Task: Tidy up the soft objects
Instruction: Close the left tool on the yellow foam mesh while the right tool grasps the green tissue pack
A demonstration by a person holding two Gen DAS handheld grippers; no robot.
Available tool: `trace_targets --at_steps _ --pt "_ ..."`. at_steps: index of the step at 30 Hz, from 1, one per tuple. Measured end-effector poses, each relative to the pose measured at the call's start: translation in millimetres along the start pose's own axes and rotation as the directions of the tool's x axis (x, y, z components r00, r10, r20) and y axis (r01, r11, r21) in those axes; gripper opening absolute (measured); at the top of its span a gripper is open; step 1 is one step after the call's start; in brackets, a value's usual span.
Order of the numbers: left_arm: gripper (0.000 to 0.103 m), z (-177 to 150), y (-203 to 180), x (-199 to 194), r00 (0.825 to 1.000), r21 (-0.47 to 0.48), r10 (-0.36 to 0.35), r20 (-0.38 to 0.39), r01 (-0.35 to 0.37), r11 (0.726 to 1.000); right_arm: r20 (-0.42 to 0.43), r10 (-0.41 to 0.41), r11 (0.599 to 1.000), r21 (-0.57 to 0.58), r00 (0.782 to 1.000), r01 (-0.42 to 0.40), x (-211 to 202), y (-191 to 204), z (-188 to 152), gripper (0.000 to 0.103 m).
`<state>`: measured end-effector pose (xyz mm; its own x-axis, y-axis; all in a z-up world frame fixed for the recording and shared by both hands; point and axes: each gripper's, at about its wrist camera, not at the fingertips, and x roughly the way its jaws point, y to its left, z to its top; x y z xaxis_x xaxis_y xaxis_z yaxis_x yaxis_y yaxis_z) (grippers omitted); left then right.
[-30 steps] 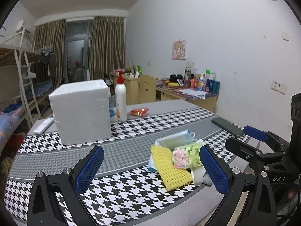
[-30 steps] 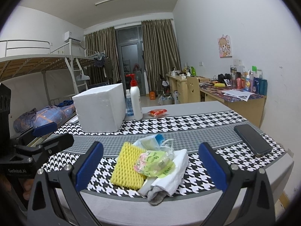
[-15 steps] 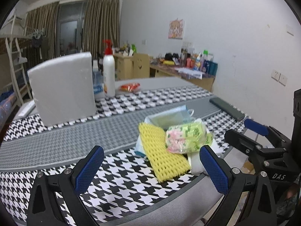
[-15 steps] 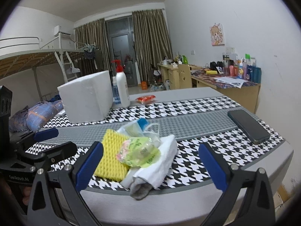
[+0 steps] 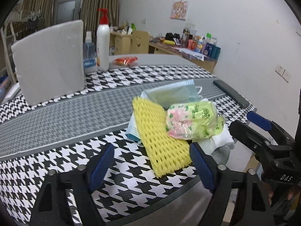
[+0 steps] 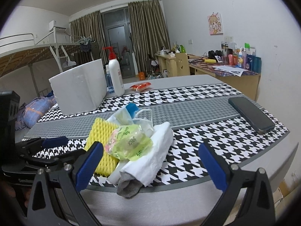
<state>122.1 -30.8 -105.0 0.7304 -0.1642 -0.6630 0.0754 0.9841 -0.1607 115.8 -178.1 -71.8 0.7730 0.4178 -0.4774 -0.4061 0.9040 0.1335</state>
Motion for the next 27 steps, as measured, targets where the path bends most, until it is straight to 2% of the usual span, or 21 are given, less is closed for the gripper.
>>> trace_targets --at_steps 6,9,13,16,18,20,23,27 --pt "0.067 -0.3 -0.1 17.1 0.998 -0.005 -0.018 -0.061 0.018 1.0 -0.008 0.003 1.0 -0.004 1.0 -0.003 4.1 1.0 -1.1 0.102" --pt "0.062 -0.6 0.2 18.6 0.998 -0.001 -0.014 -0.063 0.014 1.0 -0.013 0.007 1.0 -0.004 1.0 -0.007 5.9 0.3 -1.0 0.102" --pt "0.05 -0.3 -3.1 24.8 0.996 0.011 -0.018 -0.088 0.019 1.0 -0.012 0.019 1.0 -0.008 1.0 -0.019 8.6 0.3 -0.6 0.102" --pt "0.047 0.3 -4.2 25.1 0.996 0.017 -0.012 -0.09 0.014 1.0 -0.025 0.044 0.999 -0.008 0.999 -0.044 12.5 2.3 0.7 0.091" --pt "0.038 0.3 -5.5 24.3 0.996 0.02 -0.026 -0.089 0.027 0.999 -0.039 0.051 0.999 -0.011 0.998 -0.051 15.9 4.4 0.8 0.08" --pt "0.028 1.2 -6.3 24.5 0.995 0.025 -0.039 -0.088 0.041 0.999 -0.059 0.06 0.998 -0.006 0.996 -0.06 20.3 4.9 0.8 0.077" --pt "0.019 0.5 -8.0 23.3 0.995 0.035 -0.049 -0.083 0.052 0.998 -0.065 0.072 0.997 0.004 0.995 -0.072 22.6 5.4 0.6 0.075" --pt "0.014 0.6 -8.6 21.6 0.996 0.042 -0.051 -0.069 0.054 0.998 -0.072 0.095 0.995 -0.015 0.993 -0.097 24.9 11.2 2.6 0.075"
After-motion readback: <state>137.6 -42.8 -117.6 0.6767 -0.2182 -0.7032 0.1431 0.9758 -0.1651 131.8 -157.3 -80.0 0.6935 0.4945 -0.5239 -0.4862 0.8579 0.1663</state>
